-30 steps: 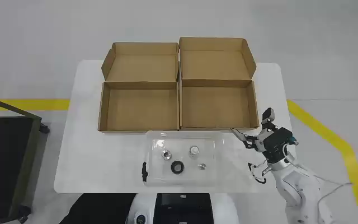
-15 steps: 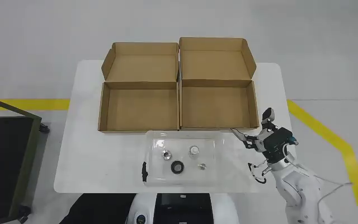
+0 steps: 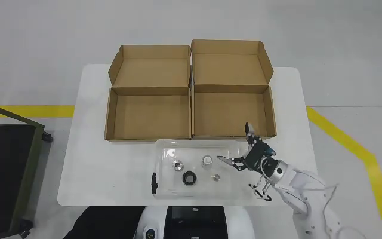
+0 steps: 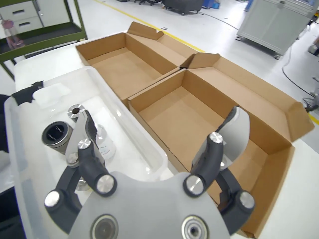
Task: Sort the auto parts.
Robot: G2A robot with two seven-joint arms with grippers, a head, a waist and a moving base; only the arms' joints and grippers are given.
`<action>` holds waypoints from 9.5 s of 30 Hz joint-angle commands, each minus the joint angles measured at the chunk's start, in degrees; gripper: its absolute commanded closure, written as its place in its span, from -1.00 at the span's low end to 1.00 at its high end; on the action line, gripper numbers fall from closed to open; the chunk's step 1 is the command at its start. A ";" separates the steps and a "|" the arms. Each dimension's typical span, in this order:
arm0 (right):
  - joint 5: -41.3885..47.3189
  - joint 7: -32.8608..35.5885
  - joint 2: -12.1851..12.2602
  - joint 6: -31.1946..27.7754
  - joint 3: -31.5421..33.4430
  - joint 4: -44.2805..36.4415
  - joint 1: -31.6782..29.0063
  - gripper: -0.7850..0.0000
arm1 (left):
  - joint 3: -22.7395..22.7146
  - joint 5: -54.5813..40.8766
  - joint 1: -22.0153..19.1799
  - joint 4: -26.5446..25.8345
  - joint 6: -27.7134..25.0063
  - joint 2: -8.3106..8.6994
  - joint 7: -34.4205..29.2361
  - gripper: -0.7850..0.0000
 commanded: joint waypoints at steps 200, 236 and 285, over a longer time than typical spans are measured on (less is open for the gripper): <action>10.26 22.68 3.37 14.94 -17.79 7.30 20.47 -1.00 | 0.00 0.00 0.00 0.00 0.00 0.00 0.00 -1.00; 9.42 45.71 8.08 -0.83 -13.02 -8.26 5.03 -0.59 | 0.00 0.00 0.00 0.00 0.00 0.00 0.00 -1.00; 18.35 51.83 11.75 1.70 -23.27 -4.14 16.88 1.00 | 0.00 0.00 0.00 0.00 0.00 0.00 0.00 -1.00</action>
